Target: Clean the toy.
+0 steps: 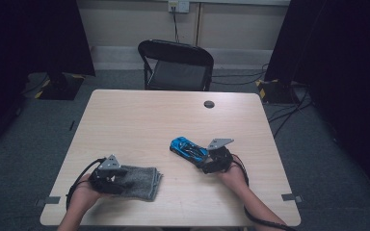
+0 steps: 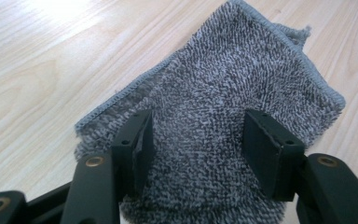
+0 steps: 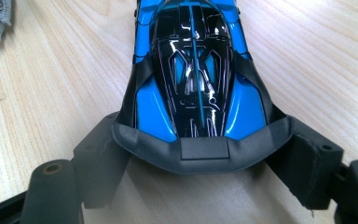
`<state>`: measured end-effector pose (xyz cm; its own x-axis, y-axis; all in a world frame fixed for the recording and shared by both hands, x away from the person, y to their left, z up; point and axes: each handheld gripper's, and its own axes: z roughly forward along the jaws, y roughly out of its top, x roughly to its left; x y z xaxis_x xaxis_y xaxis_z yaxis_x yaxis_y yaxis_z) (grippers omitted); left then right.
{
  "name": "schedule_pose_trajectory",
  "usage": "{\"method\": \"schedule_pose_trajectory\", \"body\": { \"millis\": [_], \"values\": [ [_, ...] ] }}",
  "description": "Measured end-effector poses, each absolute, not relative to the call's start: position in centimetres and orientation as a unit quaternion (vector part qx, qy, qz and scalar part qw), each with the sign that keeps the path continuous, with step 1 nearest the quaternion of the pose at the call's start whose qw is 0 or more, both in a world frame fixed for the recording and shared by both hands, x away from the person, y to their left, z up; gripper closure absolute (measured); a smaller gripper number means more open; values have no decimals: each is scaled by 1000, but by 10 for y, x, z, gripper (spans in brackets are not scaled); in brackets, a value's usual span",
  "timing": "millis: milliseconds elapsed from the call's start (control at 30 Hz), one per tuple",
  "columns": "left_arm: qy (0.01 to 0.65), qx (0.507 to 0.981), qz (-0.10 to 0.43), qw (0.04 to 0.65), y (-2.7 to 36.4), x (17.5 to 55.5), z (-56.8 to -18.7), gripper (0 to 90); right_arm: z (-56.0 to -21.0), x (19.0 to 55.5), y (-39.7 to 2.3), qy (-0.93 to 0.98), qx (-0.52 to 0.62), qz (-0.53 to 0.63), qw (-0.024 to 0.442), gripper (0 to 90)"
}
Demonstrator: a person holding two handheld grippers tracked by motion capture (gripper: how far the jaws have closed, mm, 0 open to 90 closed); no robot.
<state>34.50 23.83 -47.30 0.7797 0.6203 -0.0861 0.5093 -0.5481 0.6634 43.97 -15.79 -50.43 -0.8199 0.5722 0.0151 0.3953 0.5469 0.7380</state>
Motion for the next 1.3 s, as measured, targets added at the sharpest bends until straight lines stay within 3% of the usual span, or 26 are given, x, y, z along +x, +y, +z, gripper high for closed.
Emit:
{"method": "schedule_pose_trajectory", "body": {
  "millis": [467,733,967,1100,1300],
  "values": [
    [313,887,70,333,236,347,-481,368,-504,440,-158,872,278,387,114,241],
    [315,891,80,318,232,346,-481,447,-504,440,-158,872,278,387,115,241],
    [332,890,70,306,225,345,-477,647,-504,440,-158,872,277,387,114,241],
    [339,881,55,325,229,342,-476,596,-504,440,-158,872,278,386,114,240],
    [348,873,78,333,248,336,-473,464,-504,440,-158,872,277,387,114,240]
  ]
}}
